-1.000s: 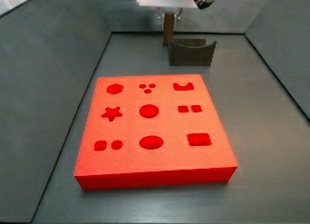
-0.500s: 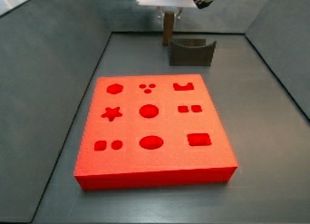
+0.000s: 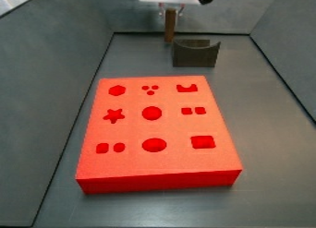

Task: Pick up the hexagon object. Move up. Move to above the board. Insert the hexagon object.
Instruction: Move up, then move to above the board.

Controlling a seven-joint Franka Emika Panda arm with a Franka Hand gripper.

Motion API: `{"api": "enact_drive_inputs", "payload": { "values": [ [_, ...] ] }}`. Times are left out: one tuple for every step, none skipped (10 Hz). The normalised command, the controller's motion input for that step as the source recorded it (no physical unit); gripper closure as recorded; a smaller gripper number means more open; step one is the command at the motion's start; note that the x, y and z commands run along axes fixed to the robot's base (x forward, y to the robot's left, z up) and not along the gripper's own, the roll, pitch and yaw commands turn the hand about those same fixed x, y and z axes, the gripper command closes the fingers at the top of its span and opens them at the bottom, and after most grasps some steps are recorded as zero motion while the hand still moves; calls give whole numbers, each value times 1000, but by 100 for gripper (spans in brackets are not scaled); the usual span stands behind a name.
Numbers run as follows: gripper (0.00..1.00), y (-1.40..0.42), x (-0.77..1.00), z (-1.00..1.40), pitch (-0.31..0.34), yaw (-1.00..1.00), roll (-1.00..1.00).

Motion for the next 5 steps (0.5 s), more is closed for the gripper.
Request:
{"api": "enact_drive_inputs", "payload": {
  "values": [
    [100,-48,30,629,-14,-27,10],
    [100,-23,3,406,3,-24,25],
    [100,-16,-7,288,13,-23,30],
    [100,-58,261,1000,141,347,-27],
    [100,-59,263,1000,159,340,-28]
  ]
}}
